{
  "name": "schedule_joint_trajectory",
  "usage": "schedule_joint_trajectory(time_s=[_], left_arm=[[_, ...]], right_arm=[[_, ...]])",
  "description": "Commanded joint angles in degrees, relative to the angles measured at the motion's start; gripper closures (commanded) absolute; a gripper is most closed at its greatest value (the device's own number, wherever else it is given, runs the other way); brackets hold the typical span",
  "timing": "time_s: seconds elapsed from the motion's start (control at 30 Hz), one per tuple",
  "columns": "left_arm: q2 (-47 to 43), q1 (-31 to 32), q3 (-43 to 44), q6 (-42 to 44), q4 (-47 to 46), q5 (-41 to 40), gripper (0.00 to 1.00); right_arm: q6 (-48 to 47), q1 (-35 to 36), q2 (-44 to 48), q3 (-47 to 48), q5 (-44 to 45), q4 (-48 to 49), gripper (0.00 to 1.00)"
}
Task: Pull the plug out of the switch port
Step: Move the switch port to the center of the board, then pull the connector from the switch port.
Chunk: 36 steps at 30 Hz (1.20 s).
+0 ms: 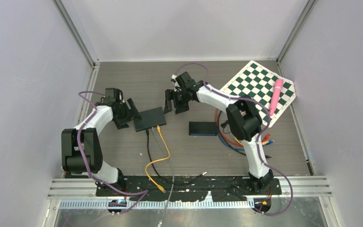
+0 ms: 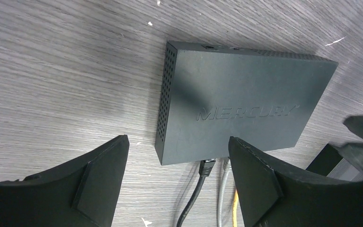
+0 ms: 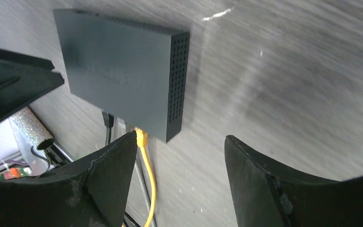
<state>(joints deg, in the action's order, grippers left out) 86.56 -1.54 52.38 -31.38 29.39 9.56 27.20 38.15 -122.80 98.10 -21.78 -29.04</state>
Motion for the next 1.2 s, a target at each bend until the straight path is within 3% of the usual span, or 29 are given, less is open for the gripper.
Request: schedule_joint_trajectory(time_s=[0.0,0.17,0.3,0.47,0.57,0.77,0.9,1.03,1.17], left_arm=[[1.6,-0.3,2.8,1.1,-0.9,1.5,0.2],[4.0,-0.4,2.0,1.4,-3.1,5.7,0.23],[5.7,-0.3,-0.3,0.5,-5.9,9.6,0.34],[4.2,-0.3,-3.8,-0.2,-8.3,11.5,0.45],[2.1,0.0,-7.2,-1.2,-9.9,12.0,0.46],[-4.2,0.4,-14.1,-3.2,-11.4,11.5,0.46],[-10.6,0.4,-15.9,-3.4,-9.1,7.3,0.4],[-20.7,0.4,-14.1,-3.2,-4.9,1.1,0.36],[-33.6,0.4,-12.6,-2.9,-5.0,-3.3,0.21]], right_arm=[[3.5,0.3,-5.1,8.6,-5.2,1.3,0.26],[4.9,0.2,-11.5,14.4,-7.9,1.1,0.31],[5.1,0.4,-14.5,15.4,-11.8,1.2,0.39],[2.3,1.2,-12.1,9.6,-13.8,2.4,0.46],[1.1,1.9,-10.1,5.5,-14.3,2.9,0.52],[0.7,2.9,-3.8,-4.9,-13.0,5.8,0.53],[-1.5,2.7,-0.5,-5.4,-8.8,3.8,0.48],[-5.8,2.3,4.0,-2.5,1.5,-1.8,0.3],[-9.4,1.5,11.8,-1.4,8.1,-3.9,0.2]])
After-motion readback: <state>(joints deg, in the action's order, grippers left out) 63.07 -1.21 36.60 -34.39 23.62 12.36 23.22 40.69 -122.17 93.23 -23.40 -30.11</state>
